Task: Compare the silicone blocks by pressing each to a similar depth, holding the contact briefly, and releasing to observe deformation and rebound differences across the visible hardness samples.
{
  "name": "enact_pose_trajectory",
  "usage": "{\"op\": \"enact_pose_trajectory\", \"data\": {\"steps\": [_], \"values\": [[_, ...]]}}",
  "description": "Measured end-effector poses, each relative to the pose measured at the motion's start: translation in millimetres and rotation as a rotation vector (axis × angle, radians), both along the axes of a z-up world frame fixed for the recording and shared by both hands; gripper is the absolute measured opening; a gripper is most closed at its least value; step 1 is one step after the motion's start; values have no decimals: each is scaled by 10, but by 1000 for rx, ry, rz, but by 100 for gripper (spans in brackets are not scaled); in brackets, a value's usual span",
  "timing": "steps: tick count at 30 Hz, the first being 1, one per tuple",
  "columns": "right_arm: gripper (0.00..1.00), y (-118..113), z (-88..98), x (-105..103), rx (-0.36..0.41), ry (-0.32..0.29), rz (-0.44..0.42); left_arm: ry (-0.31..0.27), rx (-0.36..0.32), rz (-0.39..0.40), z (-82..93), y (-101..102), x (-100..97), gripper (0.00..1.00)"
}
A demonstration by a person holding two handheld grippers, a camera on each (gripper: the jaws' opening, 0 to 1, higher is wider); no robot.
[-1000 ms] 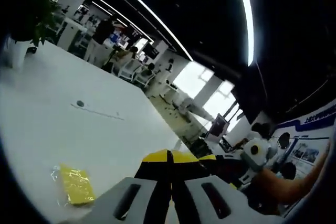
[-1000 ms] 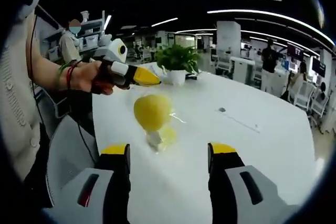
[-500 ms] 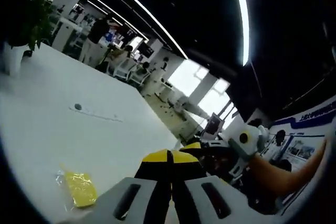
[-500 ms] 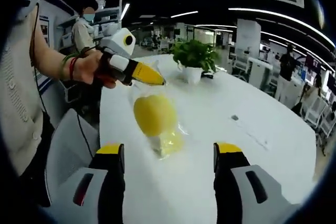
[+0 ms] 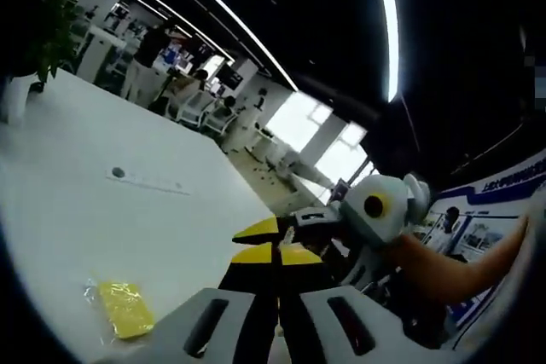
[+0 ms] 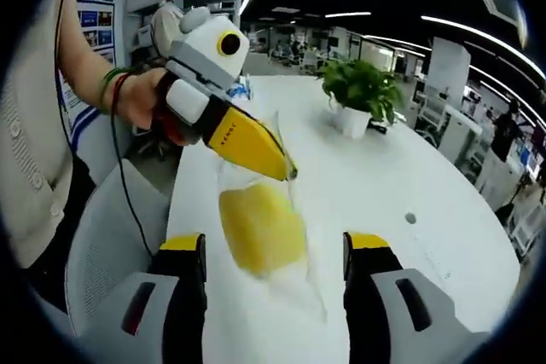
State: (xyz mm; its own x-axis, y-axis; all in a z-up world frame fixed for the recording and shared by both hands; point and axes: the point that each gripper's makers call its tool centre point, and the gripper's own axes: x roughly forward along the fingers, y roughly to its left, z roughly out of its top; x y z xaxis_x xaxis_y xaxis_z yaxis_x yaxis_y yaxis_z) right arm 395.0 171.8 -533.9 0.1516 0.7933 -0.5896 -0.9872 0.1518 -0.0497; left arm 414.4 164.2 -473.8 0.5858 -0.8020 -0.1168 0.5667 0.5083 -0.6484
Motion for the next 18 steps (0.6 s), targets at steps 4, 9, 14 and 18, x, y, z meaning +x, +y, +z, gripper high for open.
{"op": "enact_pose_trajectory", "data": {"steps": [4,9,14,18], "values": [[58,54,-62,16,-18,4,25,2,-2,4,-5,-12,10,0],[57,122,-148,-15,-31,34,65,9,-8,-4,-11,-24,16,0],[57,166,-213,-26,-46,56,81,9,-14,-22,14,-53,19,0],[53,180,-259,-18,-67,57,97,9,-17,-36,24,-75,4,0]]}}
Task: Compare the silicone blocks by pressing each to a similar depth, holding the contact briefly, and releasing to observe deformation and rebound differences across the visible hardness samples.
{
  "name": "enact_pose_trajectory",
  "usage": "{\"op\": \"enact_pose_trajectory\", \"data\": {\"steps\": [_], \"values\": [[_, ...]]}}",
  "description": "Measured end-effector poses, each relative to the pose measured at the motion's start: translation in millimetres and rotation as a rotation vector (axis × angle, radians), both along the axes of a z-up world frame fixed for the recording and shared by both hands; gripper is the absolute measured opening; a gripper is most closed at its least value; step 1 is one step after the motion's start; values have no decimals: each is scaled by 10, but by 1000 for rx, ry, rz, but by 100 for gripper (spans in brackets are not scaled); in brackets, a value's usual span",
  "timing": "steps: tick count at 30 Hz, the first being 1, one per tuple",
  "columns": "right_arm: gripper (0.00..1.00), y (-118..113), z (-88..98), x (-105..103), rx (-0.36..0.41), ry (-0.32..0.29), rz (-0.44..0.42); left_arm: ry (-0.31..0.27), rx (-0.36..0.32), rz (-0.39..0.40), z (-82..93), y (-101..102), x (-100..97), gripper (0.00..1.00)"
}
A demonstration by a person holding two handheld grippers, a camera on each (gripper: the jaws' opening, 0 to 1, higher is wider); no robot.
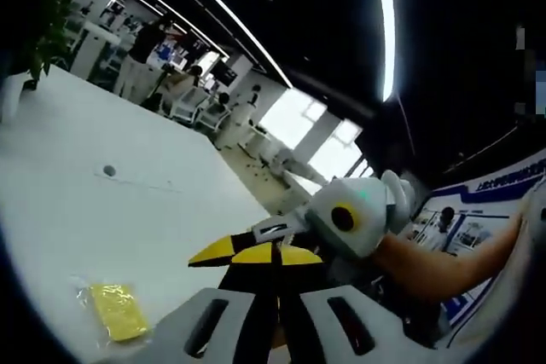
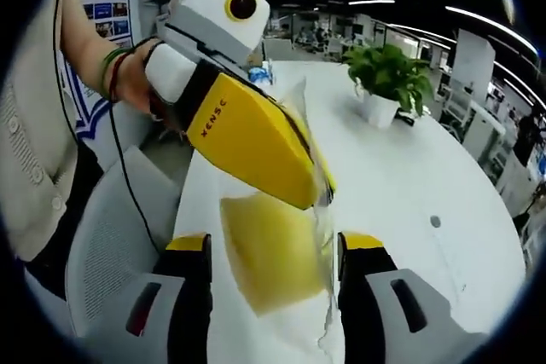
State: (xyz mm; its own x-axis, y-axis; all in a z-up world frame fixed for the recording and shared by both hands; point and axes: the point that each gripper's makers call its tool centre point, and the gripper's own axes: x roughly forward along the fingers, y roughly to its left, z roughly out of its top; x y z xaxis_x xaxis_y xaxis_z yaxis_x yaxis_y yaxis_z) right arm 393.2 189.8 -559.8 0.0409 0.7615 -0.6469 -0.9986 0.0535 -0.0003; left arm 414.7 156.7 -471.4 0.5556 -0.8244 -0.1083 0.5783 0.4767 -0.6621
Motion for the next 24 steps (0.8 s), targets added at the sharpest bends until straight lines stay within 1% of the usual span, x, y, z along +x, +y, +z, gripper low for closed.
{"op": "enact_pose_trajectory", "data": {"steps": [3,5,6,7,13,15,17,24], "values": [[50,3,-15,11,-5,0,7,2,-6,-10,9,-22,-9,0],[47,7,-23,11,-7,4,11,11,-18,-35,16,-56,-33,0],[46,8,-33,-2,-13,11,18,6,-12,-29,14,-54,-24,0],[45,11,-37,1,-14,15,19,11,-8,-41,4,-69,-30,0],[39,17,-53,-40,-15,42,25,14,-6,-55,-6,-82,-45,0],[36,17,-63,-51,-23,30,37,11,0,-63,-8,-95,-60,0],[33,7,-71,-69,-32,29,40,17,-3,-71,-10,-107,-78,0],[25,-18,-88,-150,-46,79,30,15,6,-93,-11,-128,-140,0]]}}
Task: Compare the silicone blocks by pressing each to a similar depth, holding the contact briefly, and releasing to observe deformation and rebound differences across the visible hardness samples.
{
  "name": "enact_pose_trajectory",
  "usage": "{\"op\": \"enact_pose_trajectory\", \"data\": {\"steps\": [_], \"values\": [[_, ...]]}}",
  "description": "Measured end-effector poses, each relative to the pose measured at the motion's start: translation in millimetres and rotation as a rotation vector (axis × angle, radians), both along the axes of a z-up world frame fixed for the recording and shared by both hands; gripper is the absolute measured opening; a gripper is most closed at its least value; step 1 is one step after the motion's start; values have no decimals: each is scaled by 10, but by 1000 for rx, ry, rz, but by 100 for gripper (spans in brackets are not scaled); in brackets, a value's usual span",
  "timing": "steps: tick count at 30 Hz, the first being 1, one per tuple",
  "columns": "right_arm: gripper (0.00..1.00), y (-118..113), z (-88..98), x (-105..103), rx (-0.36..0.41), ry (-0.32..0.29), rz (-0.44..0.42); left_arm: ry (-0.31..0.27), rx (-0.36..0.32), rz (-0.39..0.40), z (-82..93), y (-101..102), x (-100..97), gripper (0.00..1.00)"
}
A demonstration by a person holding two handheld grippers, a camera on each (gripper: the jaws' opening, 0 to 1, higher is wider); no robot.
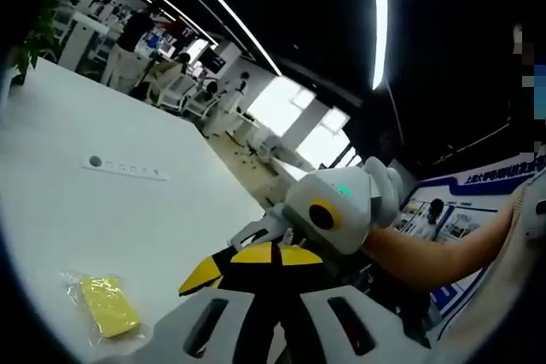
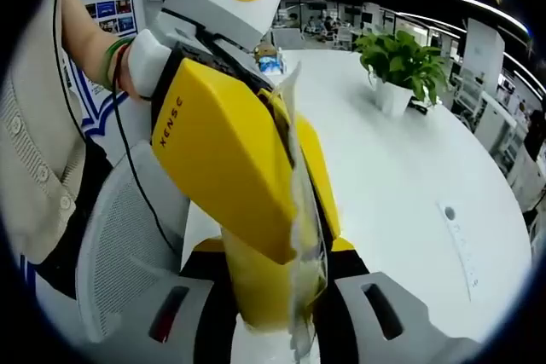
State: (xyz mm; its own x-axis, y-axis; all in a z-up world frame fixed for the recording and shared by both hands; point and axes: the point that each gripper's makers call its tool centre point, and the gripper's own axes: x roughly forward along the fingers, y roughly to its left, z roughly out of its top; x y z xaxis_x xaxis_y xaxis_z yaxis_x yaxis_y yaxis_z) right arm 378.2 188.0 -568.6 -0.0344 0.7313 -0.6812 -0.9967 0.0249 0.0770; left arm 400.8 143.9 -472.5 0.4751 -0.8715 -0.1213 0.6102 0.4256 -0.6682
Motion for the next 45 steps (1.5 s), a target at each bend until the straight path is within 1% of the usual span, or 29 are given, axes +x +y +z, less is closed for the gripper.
{"op": "enact_pose_trajectory", "data": {"steps": [2,3,6,8,9,10,11,15,18,20,22,23,24,25,26,30,43,45], "values": [[24,-27,-17,-32,-20,19,0,-10,14,-9,-4,-17,-25,0],[23,-28,-16,-34,-20,18,1,-10,15,-10,-4,-20,-30,0],[20,-58,-18,-92,-35,56,-4,-4,7,-25,-3,-35,-65,0],[19,-77,-26,-126,-52,101,-26,-5,8,-28,-7,-39,-72,0],[19,-91,-37,-172,-65,144,-33,-6,13,-34,-14,-44,-82,0],[19,-94,-36,-182,-69,149,-31,-7,16,-36,-17,-47,-88,0],[18,-97,-40,-176,-70,141,-30,-8,17,-38,-21,-50,-96,0],[16,-114,-50,-220,-85,172,-28,-14,25,-45,-30,-57,-119,0],[16,-112,-55,-215,-86,165,-23,-24,33,-47,-34,-54,-124,0],[16,-109,-52,-230,-86,179,-24,-26,35,-48,-35,-50,-125,0],[15,-108,-49,-246,-85,193,-25,-51,51,-52,-30,-51,-132,0],[16,-107,-42,-251,-84,205,-28,-105,76,-58,-24,-49,-127,0],[16,-108,-42,-262,-84,214,-30,-120,86,-57,-21,-52,-132,0],[16,-110,-44,-268,-85,217,-30,-92,73,-57,-27,-56,-138,0],[15,-118,-44,-289,-89,228,-28,-94,75,-62,-31,-56,-138,0],[15,-129,-45,-306,-90,235,-28,-103,83,-63,-37,-62,-134,0],[14,-156,-48,-301,-93,224,-23,-96,85,-66,-40,-95,-126,0],[14,-159,-51,-299,-94,220,-22,-86,80,-64,-44,-99,-124,0]]}}
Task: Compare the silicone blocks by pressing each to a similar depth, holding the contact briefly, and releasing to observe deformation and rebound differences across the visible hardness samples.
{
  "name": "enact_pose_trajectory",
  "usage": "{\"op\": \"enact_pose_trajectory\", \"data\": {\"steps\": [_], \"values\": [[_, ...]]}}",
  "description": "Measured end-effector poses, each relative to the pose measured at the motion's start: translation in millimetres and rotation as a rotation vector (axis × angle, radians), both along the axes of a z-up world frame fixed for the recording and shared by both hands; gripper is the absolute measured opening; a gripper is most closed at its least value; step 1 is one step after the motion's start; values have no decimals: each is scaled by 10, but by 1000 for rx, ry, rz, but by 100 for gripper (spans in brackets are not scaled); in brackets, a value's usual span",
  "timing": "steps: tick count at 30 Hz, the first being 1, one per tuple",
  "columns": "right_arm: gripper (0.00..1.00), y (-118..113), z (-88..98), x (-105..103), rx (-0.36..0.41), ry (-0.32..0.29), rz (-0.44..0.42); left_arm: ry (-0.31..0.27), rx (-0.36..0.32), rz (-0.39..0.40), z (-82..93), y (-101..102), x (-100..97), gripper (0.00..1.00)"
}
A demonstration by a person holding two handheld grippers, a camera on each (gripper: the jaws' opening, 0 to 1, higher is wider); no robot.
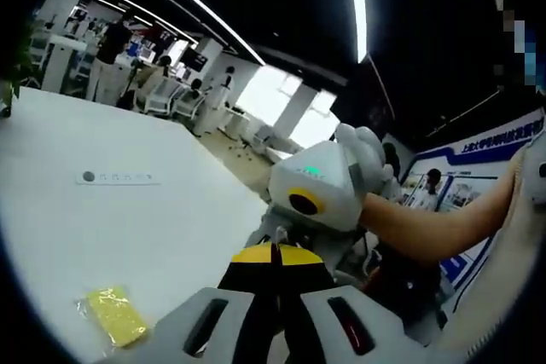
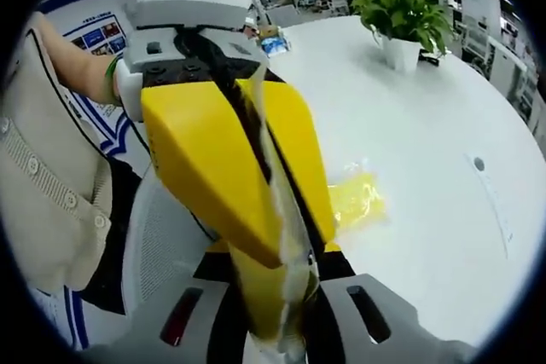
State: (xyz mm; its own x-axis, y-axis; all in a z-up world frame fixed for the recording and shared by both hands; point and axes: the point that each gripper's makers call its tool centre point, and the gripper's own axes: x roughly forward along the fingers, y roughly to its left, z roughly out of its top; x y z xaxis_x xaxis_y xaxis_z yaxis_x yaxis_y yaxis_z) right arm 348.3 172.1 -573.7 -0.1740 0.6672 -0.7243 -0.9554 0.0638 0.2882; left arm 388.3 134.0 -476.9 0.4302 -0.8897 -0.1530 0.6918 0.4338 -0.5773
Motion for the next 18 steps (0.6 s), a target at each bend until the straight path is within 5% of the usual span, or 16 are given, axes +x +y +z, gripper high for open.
{"op": "enact_pose_trajectory", "data": {"steps": [18], "values": [[13,-1,-13,31,16,-45,15,1,-5,5,-6,-11,-11,0]]}}
